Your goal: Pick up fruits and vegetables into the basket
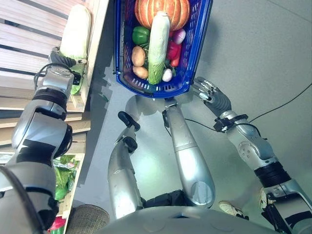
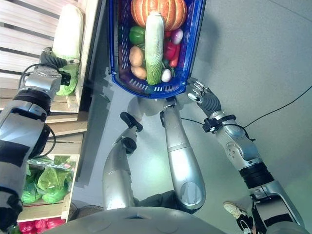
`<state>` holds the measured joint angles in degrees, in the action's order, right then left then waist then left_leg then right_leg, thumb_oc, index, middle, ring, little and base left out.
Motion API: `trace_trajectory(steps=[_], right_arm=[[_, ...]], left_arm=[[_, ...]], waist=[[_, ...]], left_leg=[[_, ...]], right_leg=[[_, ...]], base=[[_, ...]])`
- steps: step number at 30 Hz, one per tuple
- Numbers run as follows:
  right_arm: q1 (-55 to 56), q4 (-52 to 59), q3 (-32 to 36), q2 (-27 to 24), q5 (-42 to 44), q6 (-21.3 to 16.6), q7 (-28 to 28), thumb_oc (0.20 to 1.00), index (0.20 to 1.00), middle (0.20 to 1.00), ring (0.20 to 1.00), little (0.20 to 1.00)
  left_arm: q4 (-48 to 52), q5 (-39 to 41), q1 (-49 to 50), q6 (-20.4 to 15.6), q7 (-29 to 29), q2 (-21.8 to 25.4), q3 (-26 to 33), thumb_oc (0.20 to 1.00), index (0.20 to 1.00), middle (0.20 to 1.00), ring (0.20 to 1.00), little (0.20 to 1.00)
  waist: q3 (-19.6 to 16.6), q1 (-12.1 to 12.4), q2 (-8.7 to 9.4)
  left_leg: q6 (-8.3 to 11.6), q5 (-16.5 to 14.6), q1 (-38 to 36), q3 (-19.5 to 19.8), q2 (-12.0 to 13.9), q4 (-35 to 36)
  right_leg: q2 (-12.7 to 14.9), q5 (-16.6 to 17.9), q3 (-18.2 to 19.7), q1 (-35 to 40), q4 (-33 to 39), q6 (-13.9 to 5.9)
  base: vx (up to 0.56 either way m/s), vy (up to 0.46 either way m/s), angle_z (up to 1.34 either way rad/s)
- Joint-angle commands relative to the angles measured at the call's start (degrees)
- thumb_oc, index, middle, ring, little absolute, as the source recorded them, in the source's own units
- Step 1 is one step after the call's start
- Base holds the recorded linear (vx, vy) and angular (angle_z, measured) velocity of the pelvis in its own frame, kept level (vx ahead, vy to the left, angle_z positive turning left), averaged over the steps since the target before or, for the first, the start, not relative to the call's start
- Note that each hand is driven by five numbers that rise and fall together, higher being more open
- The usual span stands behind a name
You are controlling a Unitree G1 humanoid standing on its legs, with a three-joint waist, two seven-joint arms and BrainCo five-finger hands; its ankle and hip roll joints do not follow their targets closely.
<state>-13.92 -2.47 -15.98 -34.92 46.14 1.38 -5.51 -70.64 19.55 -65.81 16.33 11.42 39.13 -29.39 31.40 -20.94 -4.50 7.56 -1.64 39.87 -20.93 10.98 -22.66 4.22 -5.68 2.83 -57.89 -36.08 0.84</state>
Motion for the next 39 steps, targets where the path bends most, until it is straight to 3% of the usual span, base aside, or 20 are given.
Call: trace_trajectory(steps=[1,4,5,6,15,22,26,32,37,39], right_arm=[[2.06,1.66,0.35,0.8,1.86,-1.18,-2.58,1.0,1.0,1.0,1.0,1.0],[1.83,1.88,0.18,0.84,1.79,-0.84,-1.91,1.0,1.0,1.0,1.0,1.0],[1.71,2.1,0.14,0.92,2.23,-0.83,-1.62,1.0,1.0,1.0,1.0,1.0],[1.93,2.32,0.3,0.95,2.13,-0.89,-1.69,1.0,1.0,1.0,1.0,1.0],[2.79,3.45,0.19,1.87,1.67,-2.27,-1.31,1.0,1.0,1.0,1.0,1.0],[2.76,3.98,-0.54,2.85,0.86,-3.15,-0.58,1.0,1.0,1.0,1.0,1.0],[3.62,4.86,-0.53,3.2,-4.43,-7.09,0.38,1.0,1.0,1.0,1.0,1.0],[4.09,8.36,1.49,0.54,-18.54,-16.63,6.59,1.0,1.0,1.0,1.0,1.0],[4.31,11.14,4.88,-1.33,-25.08,-19.86,10.74,1.0,1.0,1.0,1.0,1.0],[4.0,12.79,6.1,-1.59,-24.49,-19.45,11.49,1.0,1.0,1.0,1.0,1.0]], left_arm=[[-3.41,0.9,5.66,2.2,-10.96,-6.63,0.08,1.0,1.0,1.0,1.0,1.0],[-3.23,2.27,5.34,1.64,-11.51,-7.43,0.14,1.0,1.0,1.0,1.0,1.0],[-2.95,3.87,5.26,1.23,-10.96,-7.77,0.27,0.542,0.542,0.542,0.542,0.542],[-2.76,4.72,5.33,1.08,-11.01,-7.96,0.77,0.2,0.2,0.2,0.2,0.2],[-0.93,8.46,6.1,-0.49,-8.5,-9.84,1.96,0.2,0.2,0.2,0.2,0.2],[2.76,11.08,8.06,-2.83,-2.4,-12.63,3.35,0.2,0.2,0.2,0.2,0.2],[6.71,11.17,11.12,-7.05,4.58,-13.0,5.6,0.2,0.2,0.2,0.2,0.2],[12.94,8.14,18.0,-13.92,12.31,-12.07,10.58,0.2,0.2,0.2,0.2,0.2],[18.57,3.86,24.79,-20.48,14.72,-10.89,14.36,0.2,0.2,0.2,0.2,0.2],[21.53,1.68,27.8,-22.89,15.62,-10.98,14.94,0.2,0.2,0.2,0.2,0.2]], waist=[[-1.6,-2.38,3.17],[-1.6,-2.56,3.27],[-1.6,-2.57,3.25],[-1.6,-2.6,3.23],[-1.6,-2.51,3.83],[-1.6,-1.85,4.07],[-1.6,-0.88,4.01],[-1.6,0.66,3.41],[-1.6,2.43,2.98],[-1.6,3.42,2.76]], left_leg=[[-0.66,-3.13,3.75,-1.41,-0.4,-5.84],[-0.6,-3.13,3.8,-1.52,-0.25,-5.96],[-0.61,-3.15,3.9,-1.55,-0.22,-6.01],[-0.63,-3.21,3.81,-1.58,-0.25,-5.99],[-0.85,-3.29,3.43,-1.24,-0.11,-5.99],[-0.95,-3.27,2.73,-0.73,-0.27,-5.62],[-1.07,-3.26,0.43,0.12,-0.91,-4.96],[-1.2,-3.35,-7.3,1.28,-1.62,-3.3],[-1.1,-3.03,-15.3,2.57,-2.04,-1.25],[-1.17,-3.11,-18.42,3.21,-2.36,0.0]], right_leg=[[-0.42,-1.31,1.44,1.27,2.63,-2.75],[-0.45,-1.35,1.46,1.12,2.49,-2.7],[-0.49,-1.41,1.53,1.04,2.47,-2.62],[-0.54,-1.49,1.56,1.06,2.42,-2.57],[-0.97,-1.66,1.43,1.66,2.28,-2.4],[-1.1,-2.05,0.99,2.69,2.29,-2.25],[-0.75,-2.62,0.44,5.4,2.39,-2.28],[1.1,-3.46,-1.15,13.05,3.68,-2.5],[2.45,-3.61,-3.03,21.48,6.13,-3.06],[3.04,-3.57,-3.89,25.24,7.49,-3.25]], base=[[0.0,0.0,0.0],[0.0,0.0,0.0],[0.0,0.0,0.0],[0.0,0.0,0.0],[-0.01,-0.024,0.01],[-0.01,-0.022,0.01],[-0.01,0.003,0.02],[-0.01,0.023,0.04],[0.0,0.002,0.18],[-0.01,-0.014,0.25]])
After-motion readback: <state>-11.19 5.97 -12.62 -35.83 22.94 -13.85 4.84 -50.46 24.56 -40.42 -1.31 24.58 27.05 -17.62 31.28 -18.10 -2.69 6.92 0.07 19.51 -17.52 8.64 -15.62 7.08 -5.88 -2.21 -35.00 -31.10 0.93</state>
